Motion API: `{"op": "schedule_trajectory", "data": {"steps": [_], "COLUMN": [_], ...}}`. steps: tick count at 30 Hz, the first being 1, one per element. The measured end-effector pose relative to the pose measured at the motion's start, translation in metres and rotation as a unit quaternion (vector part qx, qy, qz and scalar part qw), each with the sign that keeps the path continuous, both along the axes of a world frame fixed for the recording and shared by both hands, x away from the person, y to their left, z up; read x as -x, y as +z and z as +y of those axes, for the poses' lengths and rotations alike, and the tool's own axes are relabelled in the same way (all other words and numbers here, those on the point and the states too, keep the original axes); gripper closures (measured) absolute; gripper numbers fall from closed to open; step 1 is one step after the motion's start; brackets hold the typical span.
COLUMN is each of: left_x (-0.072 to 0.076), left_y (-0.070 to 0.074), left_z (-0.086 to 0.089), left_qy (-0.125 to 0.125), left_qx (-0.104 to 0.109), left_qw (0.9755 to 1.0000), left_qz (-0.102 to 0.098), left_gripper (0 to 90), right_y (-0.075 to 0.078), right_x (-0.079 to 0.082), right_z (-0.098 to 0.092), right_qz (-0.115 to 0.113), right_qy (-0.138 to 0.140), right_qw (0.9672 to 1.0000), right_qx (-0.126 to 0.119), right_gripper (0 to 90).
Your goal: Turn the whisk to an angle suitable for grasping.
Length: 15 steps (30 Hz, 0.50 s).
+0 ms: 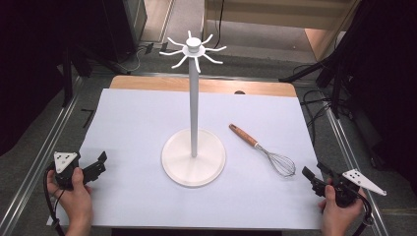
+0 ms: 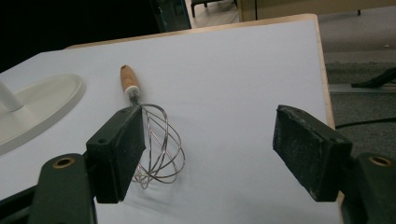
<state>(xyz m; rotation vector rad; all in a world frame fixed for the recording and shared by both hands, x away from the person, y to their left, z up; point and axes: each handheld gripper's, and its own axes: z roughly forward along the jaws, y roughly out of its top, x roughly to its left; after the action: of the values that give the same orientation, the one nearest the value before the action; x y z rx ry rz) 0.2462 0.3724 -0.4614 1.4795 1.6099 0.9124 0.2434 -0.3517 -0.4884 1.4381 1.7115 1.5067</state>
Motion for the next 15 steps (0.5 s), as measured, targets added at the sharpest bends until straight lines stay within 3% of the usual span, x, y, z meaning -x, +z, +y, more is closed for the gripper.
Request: {"op": "schedule_trajectory", "data": {"steps": [3, 5, 8, 9, 12, 13, 15], "left_x": [0.0003, 0.0004, 0.0002, 0.0000, -0.0001, -0.0003, -0.0004], "left_y": [0.0001, 0.0001, 0.0001, 0.0000, 0.0001, 0.0000, 0.0001], "left_z": [-0.0004, -0.0004, -0.0001, -0.0001, 0.0000, -0.0002, -0.0005], "left_qy": [-0.001, -0.001, 0.000, 0.000, 0.000, 0.000, 0.000], "left_qx": [-0.005, -0.005, -0.002, -0.001, -0.001, -0.001, -0.002], "left_qw": [1.0000, 1.0000, 1.0000, 1.0000, 1.0000, 1.0000, 1.0000], "left_qz": [0.000, 0.001, 0.000, 0.000, 0.002, 0.002, 0.003], "left_gripper": [13.2, 13.2, 13.2, 13.2, 13.2, 13.2, 13.2], "right_y": [0.0014, 0.0012, 0.0010, 0.0001, -0.0004, 0.0005, 0.0036], "right_x": [-0.0012, -0.0031, -0.0055, -0.0050, -0.0045, -0.0026, 0.0000], "right_z": [0.0027, 0.0020, 0.0013, 0.0013, 0.0025, 0.0051, 0.0092], "right_qz": [0.007, 0.014, 0.030, 0.040, 0.045, 0.043, 0.032], "right_qy": [-0.032, -0.029, -0.048, -0.038, -0.021, -0.016, -0.043], "right_qw": [0.9992, 0.9992, 0.9982, 0.9985, 0.9987, 0.9989, 0.9979], "right_qx": [0.024, 0.023, 0.021, -0.001, -0.004, 0.009, 0.036], "right_gripper": [26.5, 24.2, 29.0, 27.0, 20.9, 16.5, 7.8]}}
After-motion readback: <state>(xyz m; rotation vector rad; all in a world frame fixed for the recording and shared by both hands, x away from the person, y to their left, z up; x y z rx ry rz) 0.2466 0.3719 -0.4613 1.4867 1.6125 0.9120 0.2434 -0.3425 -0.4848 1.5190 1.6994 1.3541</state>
